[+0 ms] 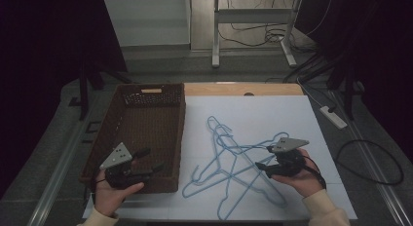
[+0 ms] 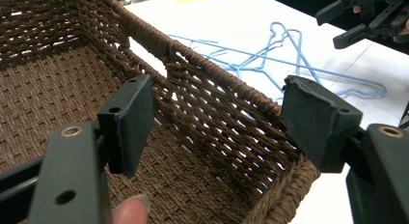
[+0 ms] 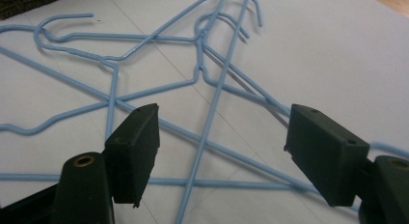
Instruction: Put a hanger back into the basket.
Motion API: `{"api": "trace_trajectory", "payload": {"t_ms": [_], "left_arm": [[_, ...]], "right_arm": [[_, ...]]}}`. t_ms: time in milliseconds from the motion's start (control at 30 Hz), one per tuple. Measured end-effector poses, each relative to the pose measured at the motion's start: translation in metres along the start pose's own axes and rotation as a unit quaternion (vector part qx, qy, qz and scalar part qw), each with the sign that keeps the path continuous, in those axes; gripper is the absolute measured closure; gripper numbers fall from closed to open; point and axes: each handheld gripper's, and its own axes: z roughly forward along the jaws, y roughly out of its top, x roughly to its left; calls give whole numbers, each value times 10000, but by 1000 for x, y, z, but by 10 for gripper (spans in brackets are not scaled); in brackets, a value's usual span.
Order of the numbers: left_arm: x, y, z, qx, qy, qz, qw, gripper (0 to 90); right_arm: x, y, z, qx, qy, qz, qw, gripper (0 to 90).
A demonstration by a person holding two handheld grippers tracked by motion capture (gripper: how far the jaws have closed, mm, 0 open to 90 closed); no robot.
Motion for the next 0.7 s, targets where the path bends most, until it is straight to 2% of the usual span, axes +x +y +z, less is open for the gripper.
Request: {"api": "trace_trajectory", "payload": {"t_ms": [233, 433, 567, 700], "left_arm": [[0, 0, 0, 6, -1, -8, 10000, 286], [0, -1, 1, 18, -12, -8, 10000, 286], [0, 0, 1, 22, -20, -7, 10000, 286], [1, 0, 0, 16, -24, -13, 10000, 286]], "right_arm": [[10, 19, 9, 214, 208, -390, 9988, 318], [25, 39, 25, 495, 438, -930, 9935, 330], [35, 54, 37, 676, 743, -1260, 9869, 348], [45, 67, 56, 927, 1100, -1631, 9761, 374]]}}
